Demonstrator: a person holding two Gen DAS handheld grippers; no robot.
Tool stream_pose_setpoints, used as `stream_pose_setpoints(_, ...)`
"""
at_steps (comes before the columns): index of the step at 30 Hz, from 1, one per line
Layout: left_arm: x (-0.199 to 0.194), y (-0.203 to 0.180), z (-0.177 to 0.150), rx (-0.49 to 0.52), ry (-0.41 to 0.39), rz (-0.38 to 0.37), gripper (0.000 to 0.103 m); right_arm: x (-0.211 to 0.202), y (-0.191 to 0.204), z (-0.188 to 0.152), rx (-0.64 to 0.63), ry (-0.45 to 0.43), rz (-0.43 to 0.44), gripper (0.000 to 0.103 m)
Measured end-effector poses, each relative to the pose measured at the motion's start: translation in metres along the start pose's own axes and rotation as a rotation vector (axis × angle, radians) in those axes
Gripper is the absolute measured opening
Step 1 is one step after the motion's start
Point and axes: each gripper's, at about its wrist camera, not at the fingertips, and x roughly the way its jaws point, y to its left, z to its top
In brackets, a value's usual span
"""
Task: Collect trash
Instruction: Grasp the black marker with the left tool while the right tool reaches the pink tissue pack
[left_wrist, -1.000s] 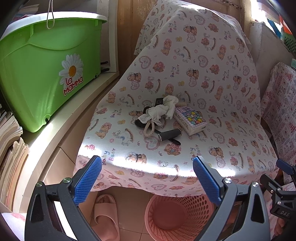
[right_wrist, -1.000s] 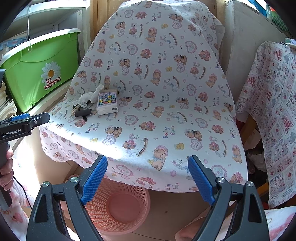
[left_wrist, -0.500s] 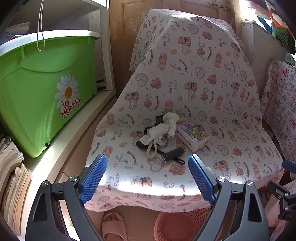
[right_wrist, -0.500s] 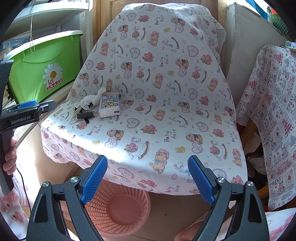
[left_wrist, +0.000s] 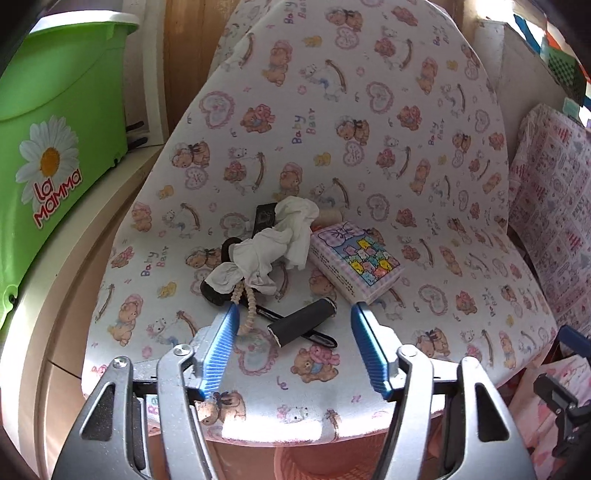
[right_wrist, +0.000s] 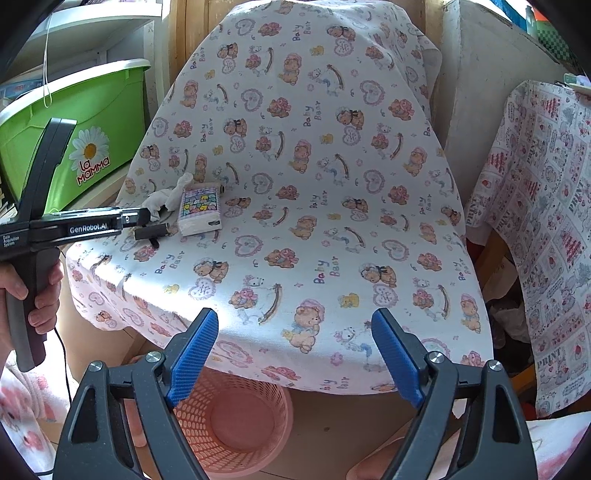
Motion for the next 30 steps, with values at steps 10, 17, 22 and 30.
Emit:
stream_pose_setpoints(10, 0.026, -0.002, -0.006, 0.009, 0.067, 0.015, 0.038, 0.0, -0.002, 0.0, -0.003, 0.006, 0.0, 0.087)
stream_pose_setpoints(17, 0.011, -0.004, -0.012, -0.018, 0.053, -0.035, 0.008, -0.001, 0.0, 0.0, -0.003, 0.0, 0.004, 0.087)
stream_pose_setpoints(22, -0.017, -0.004, -0.01, -0.042, 0.015, -0.039, 0.005, 0.0, 0.002, 0.001, 0.0, 0.002, 0.016, 0.087)
stream_pose_setpoints(30, -0.056, 0.001, -0.004, -0.02, -0.056, 0.11, 0.005, 0.027, 0.027, 0.045, 0.033, -0.028, 0.121, 0.086)
